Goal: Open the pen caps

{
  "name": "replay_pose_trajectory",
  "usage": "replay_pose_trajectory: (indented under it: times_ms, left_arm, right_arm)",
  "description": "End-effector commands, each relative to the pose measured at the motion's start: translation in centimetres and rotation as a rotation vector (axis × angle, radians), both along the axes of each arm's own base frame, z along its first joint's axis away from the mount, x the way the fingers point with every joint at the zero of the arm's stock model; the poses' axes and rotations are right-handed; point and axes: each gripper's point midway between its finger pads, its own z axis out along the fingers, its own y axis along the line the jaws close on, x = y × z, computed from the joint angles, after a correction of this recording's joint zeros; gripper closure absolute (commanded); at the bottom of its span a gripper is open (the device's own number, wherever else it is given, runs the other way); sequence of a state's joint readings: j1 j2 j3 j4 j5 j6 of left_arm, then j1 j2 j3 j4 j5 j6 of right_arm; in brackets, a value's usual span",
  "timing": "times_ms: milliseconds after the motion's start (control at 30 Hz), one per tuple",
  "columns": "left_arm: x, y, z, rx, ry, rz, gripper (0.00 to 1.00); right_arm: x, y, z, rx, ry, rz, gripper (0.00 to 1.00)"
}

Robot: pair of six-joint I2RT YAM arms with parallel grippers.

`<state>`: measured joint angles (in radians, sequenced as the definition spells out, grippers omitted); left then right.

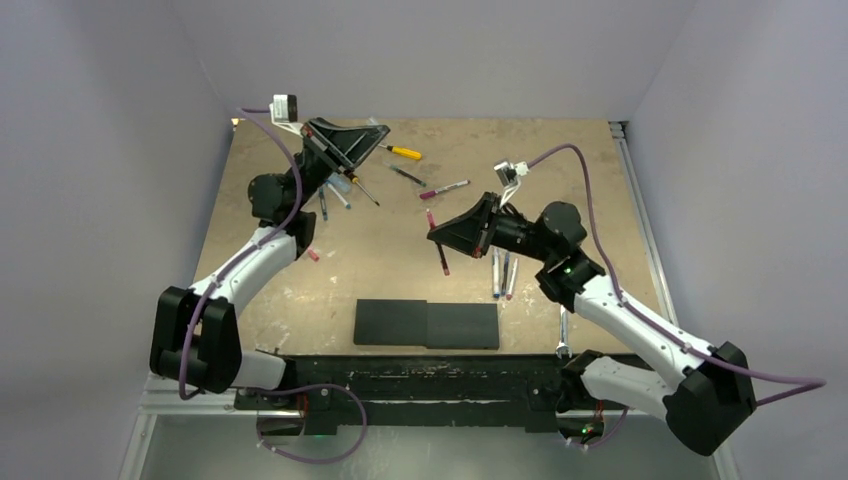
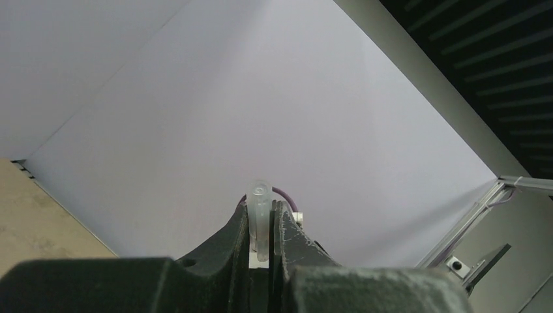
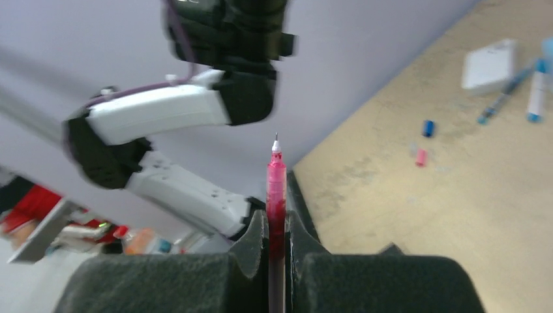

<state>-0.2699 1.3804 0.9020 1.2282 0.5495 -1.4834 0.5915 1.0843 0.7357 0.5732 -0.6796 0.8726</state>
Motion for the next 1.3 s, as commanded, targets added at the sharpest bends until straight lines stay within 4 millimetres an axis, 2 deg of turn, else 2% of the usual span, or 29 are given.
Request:
replay_pose_trajectory:
  times_ms: [0, 33, 67, 133, 167, 200, 333, 433, 500, 567, 733, 833, 933, 1067, 1267]
  left_arm:
    - [1.0, -0.2, 1.2, 0.078, -0.03, 0.084, 1.0]
    - [2.3, -0.3, -0.9, 0.168, 0.065, 0.134, 1.0]
    - [2.9, -0.1, -2.5, 0.255, 0.1, 0.193, 1.0]
    - [2.7, 1.1, -5.5, 0.406, 0.169, 0.293, 1.0]
    - [2.9, 1.8, -7.8, 0.479, 0.221, 0.336, 1.0]
    - [2.3, 2.5, -9.1, 0.529, 0.249, 0.37, 1.0]
    - [0.5, 4.6, -15.7, 0.659, 0.396, 0.425, 1.0]
    - [-0.7, 5.3, -19.7, 0.717, 0.485, 0.421, 1.0]
    - [-1.3, 5.6, -21.7, 0.748, 0.535, 0.41, 1.0]
    - [-1.8, 5.6, -23.1, 0.76, 0.557, 0.397, 1.0]
    - [-2.8, 5.2, -24.7, 0.758, 0.584, 0.349, 1.0]
    - [-3.1, 5.4, -25.3, 0.763, 0.595, 0.352, 1.0]
    - [-3.4, 5.6, -25.9, 0.767, 0.605, 0.359, 1.0]
    - [-3.8, 5.8, -26.7, 0.776, 0.628, 0.362, 1.0]
    - [-3.9, 6.1, -27.0, 0.793, 0.635, 0.369, 1.0]
  right_arm:
    - [4.9, -2.9, -2.1, -0.22, 0.003, -0.35, 1.0]
    - [6.9, -4.8, -3.1, -0.303, 0.017, -0.5, 1.0]
    - [8.2, -6.7, -5.3, -0.396, 0.063, -0.615, 1.0]
    - [10.4, -11.4, -8.8, -0.559, 0.116, -0.86, 1.0]
    - [10.7, -12.9, -10.4, -0.625, 0.137, -0.919, 1.0]
    - [10.8, -14.1, -12.1, -0.679, 0.169, -0.96, 1.0]
    - [11.0, -17.8, -17.6, -0.768, 0.331, -1.023, 1.0]
    - [11.1, -19.8, -20.2, -0.773, 0.404, -1.058, 1.0]
    - [11.1, -19.4, -21.6, -0.791, 0.42, -1.023, 1.0]
    - [11.9, -18.2, -21.8, -0.783, 0.363, -0.962, 1.0]
    - [11.9, -14.6, -22.5, -0.784, 0.314, -0.861, 1.0]
    - [12.1, -13.4, -23.5, -0.834, 0.317, -0.858, 1.0]
    - [12.1, -12.9, -24.9, -0.867, 0.347, -0.869, 1.0]
    - [12.1, -13.8, -27.3, -0.935, 0.412, -0.923, 1.0]
    - [12.2, -13.4, -28.3, -0.934, 0.428, -0.911, 1.0]
